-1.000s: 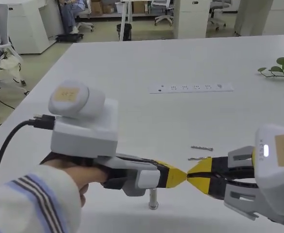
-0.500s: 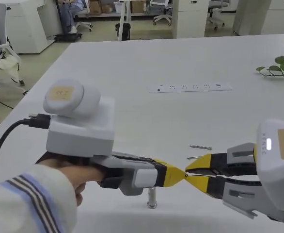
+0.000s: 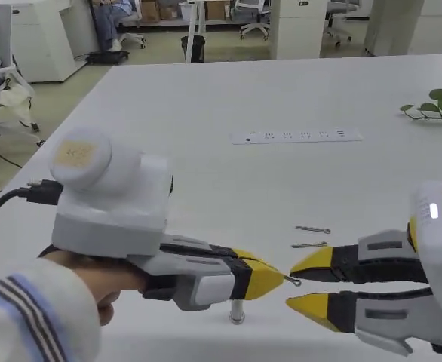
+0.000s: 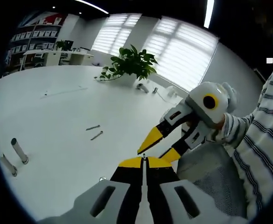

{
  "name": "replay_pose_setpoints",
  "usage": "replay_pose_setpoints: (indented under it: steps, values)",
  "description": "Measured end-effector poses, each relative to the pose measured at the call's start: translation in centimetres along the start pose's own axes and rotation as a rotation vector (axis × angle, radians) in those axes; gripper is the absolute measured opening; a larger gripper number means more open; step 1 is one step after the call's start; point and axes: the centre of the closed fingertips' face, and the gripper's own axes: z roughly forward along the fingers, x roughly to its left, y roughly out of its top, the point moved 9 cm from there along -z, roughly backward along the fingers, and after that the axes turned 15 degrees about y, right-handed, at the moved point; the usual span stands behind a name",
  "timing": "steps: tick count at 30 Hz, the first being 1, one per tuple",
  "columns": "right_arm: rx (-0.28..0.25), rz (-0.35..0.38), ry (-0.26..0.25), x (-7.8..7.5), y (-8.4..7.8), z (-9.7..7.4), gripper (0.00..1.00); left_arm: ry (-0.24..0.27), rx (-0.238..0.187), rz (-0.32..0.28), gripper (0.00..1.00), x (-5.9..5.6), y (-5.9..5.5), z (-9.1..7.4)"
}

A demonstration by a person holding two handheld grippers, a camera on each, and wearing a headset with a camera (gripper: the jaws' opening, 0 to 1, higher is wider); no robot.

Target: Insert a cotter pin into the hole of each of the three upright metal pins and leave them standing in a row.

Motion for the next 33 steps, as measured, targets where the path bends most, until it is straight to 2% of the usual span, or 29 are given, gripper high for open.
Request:
replay_pose_setpoints:
  steps: [5, 7, 9, 12, 26, 29, 33]
  values:
    - [-0.008, 0.023, 0.036, 0.1, -0.3, 0.1, 0.16, -0.047, -0.030, 0.124, 0.00, -0.3, 0.0, -0.5]
    - [-0.030, 0.050, 0.073, 0.3, -0.4, 0.2, 0.14, -0.057, -0.031, 0.155, 0.00, -0.5, -0.2, -0.6]
    - [-0.023, 0.047, 0.090, 0.4, -0.5, 0.3, 0.13, -0.073, -0.029, 0.170, 0.00, -0.5, -0.2, -0.6]
    - [-0.007, 0.031, 0.117, 0.8, -0.5, 0.5, 0.10, -0.094, -0.041, 0.252, 0.00, -0.7, -0.4, -0.8]
    - [0.007, 0.012, 0.187, 1.6, -0.3, 0.8, 0.04, -0.144, -0.053, 0.374, 0.00, -1.3, -1.1, -1.0]
    - [0.030, -0.004, 0.206, 1.8, -0.3, 0.8, 0.04, -0.155, -0.035, 0.398, 0.00, -1.3, -1.5, -1.0]
    - [0.035, -0.002, 0.221, 1.9, -0.3, 0.8, 0.04, -0.155, -0.015, 0.434, 0.00, -1.2, -1.9, -1.0]
